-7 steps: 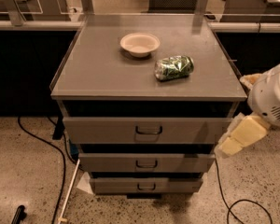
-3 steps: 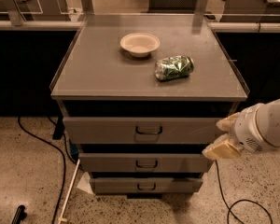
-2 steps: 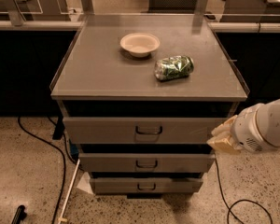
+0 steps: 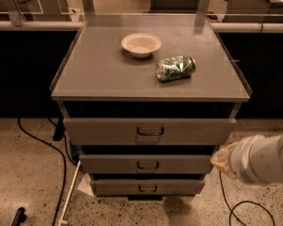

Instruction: Open middle drawer

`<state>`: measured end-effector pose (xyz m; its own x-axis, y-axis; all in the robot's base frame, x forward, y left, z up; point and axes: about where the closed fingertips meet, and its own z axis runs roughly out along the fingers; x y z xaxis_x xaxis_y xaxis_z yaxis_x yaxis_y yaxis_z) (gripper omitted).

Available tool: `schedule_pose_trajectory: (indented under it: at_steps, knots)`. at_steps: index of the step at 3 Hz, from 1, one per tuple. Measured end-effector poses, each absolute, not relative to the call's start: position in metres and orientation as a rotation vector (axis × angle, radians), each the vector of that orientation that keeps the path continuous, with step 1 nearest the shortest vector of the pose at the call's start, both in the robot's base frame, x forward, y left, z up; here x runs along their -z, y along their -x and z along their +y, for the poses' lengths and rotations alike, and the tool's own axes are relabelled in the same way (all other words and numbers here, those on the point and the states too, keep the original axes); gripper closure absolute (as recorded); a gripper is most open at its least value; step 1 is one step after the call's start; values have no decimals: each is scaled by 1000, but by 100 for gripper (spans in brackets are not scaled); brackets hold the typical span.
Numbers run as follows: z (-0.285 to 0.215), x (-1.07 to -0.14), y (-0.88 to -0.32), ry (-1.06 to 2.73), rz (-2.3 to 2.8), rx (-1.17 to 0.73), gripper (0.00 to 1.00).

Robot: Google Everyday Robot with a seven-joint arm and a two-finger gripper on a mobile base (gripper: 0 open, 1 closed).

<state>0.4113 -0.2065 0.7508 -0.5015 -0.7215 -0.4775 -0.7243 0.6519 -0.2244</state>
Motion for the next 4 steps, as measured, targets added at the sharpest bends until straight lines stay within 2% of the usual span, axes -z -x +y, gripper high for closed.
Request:
schedule_pose_trajectory:
  at_steps: [1,2,3,4]
  knots:
    - [-218,-683,-389,1059,2401,64,100]
    - [-239,-637,-397,902,2422,68,100]
    - [-241,-583,-431,717,2419,-58,100]
    - [-241,-584,-432,717,2417,-57,100]
